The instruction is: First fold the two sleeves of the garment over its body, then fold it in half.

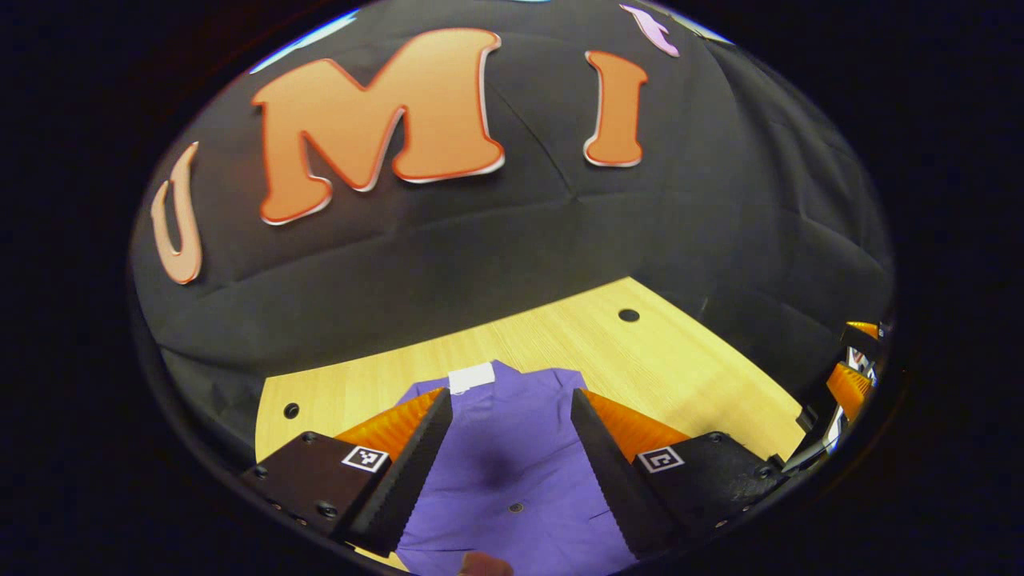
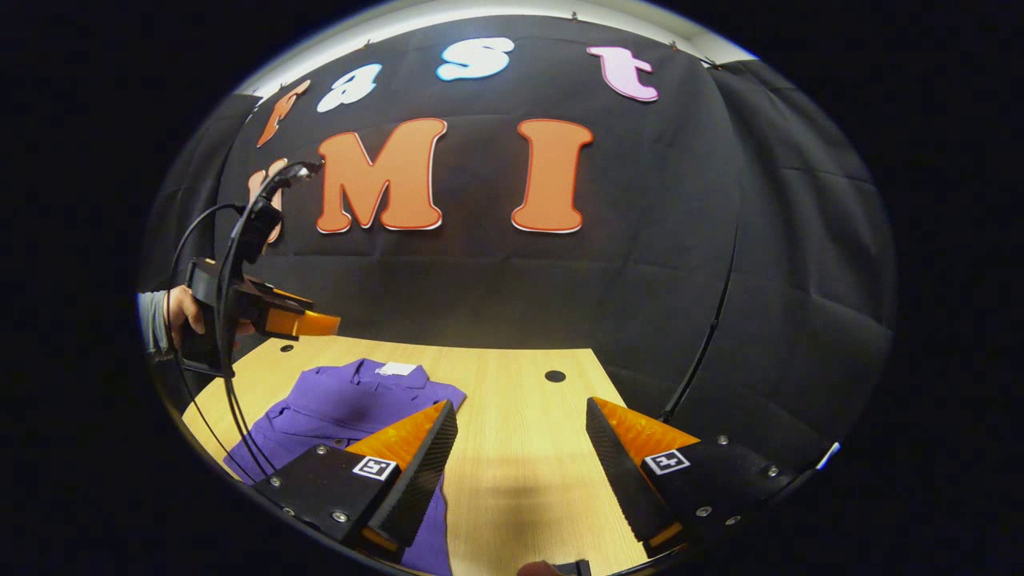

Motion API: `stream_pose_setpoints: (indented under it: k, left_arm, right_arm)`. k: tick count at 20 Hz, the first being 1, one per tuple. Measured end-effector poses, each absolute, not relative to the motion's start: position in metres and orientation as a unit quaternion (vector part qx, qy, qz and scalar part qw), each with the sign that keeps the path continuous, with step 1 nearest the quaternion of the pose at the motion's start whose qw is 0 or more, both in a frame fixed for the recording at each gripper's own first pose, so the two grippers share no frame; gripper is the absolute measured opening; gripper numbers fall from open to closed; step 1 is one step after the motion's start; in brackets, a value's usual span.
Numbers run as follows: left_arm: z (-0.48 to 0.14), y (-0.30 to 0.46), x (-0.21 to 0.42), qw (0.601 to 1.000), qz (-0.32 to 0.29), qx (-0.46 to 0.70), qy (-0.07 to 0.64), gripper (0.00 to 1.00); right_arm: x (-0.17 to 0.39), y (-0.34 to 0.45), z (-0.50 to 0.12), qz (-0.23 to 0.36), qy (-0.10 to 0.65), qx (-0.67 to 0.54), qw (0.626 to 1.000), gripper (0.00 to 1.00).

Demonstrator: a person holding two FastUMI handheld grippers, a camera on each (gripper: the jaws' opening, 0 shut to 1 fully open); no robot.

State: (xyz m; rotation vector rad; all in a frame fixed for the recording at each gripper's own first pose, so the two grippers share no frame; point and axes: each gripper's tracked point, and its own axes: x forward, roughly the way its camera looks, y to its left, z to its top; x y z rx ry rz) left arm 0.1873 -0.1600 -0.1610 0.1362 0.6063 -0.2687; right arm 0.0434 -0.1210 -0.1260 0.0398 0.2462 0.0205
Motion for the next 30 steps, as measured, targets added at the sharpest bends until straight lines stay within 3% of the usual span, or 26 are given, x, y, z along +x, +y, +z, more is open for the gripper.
stream_pose_setpoints:
  k: [6, 13, 17, 22, 30]
  left_arm:
    - [-0.076, -0.081, 0.162, 0.988, -0.038, 0.053, 0.140, 0.98]
    - [0.001, -0.009, 0.091, 0.998, 0.025, 0.055, 0.013, 0.97]
    - [0.027, 0.026, 0.050, 0.995, 0.069, 0.066, -0.037, 0.96]
    - [-0.025, 0.051, 0.006, 0.993, 0.077, 0.079, 0.040, 0.97]
    - [-0.206, 0.073, -0.048, 0.948, 0.047, 0.069, 0.307, 0.96]
  right_arm:
    - [0.056, -0.077, -0.106, 0.045, 0.097, -0.005, 0.994, 0.96]
    - [0.059, -0.033, -0.072, 0.071, 0.035, -0.007, 0.997, 0.96]
    - [0.064, -0.027, -0.064, 0.055, 0.023, 0.013, 0.998, 0.96]
    - [0.056, -0.029, -0.115, 0.047, 0.106, -0.002, 0.993, 0.96]
    - [0.005, -0.028, -0.243, 0.056, 0.294, -0.011, 0.954, 0.96]
